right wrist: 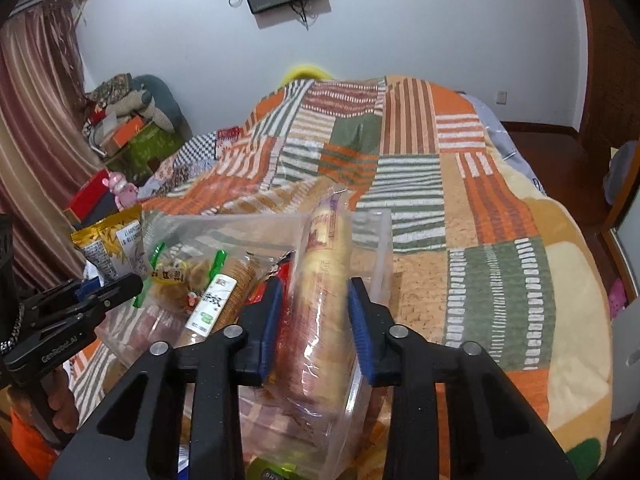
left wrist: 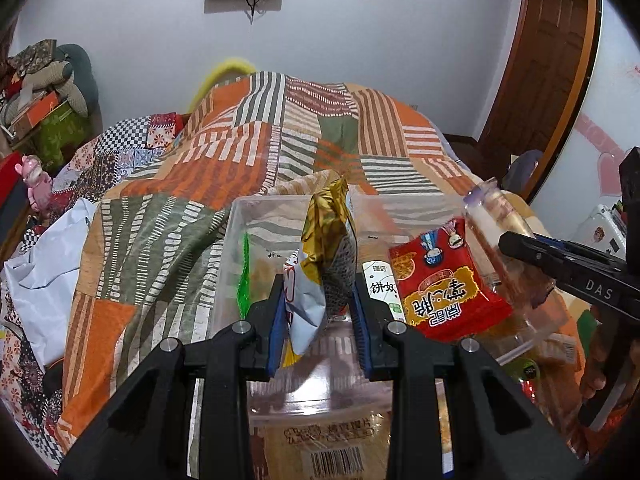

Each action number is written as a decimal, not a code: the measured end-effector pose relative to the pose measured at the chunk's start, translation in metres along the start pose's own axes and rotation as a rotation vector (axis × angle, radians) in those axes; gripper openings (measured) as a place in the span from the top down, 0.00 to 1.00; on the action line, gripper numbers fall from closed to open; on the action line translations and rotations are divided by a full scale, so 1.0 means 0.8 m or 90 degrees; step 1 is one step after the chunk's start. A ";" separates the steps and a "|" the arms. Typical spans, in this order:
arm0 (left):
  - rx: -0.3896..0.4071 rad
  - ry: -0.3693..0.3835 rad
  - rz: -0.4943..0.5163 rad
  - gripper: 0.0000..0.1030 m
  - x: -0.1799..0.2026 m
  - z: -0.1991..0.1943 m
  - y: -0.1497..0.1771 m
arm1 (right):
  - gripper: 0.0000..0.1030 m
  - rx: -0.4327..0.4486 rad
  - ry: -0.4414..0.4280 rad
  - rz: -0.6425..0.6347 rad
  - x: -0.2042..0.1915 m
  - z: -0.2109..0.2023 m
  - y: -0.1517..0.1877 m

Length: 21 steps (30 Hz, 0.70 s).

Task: Organize snacks
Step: 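Lift both held snacks, lower them into the clear box and open both grippers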

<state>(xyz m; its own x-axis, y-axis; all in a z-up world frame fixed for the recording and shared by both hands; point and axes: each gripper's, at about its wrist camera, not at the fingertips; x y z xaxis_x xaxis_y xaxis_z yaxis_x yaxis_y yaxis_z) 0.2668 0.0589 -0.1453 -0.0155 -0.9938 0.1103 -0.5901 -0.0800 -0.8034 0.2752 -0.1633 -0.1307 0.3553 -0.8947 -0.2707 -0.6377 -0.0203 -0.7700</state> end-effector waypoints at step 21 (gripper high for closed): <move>-0.006 0.002 -0.018 0.45 -0.001 -0.033 0.001 | 0.43 0.038 0.011 -0.034 -0.010 -0.049 0.002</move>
<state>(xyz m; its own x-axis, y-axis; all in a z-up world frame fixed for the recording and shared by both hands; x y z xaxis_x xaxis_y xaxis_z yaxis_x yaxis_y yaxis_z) 0.2449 0.0615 -0.1305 -0.0019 -0.9909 0.1344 -0.5980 -0.1066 -0.7944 0.2446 -0.1735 -0.1068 0.3753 -0.9006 -0.2194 -0.5768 -0.0417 -0.8158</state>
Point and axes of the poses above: each gripper's, at about its wrist camera, not at the fingertips, and z roughly the way its jaws point, x to its right, y to its underside, and after that the axes turned 10 degrees about x, right-handed
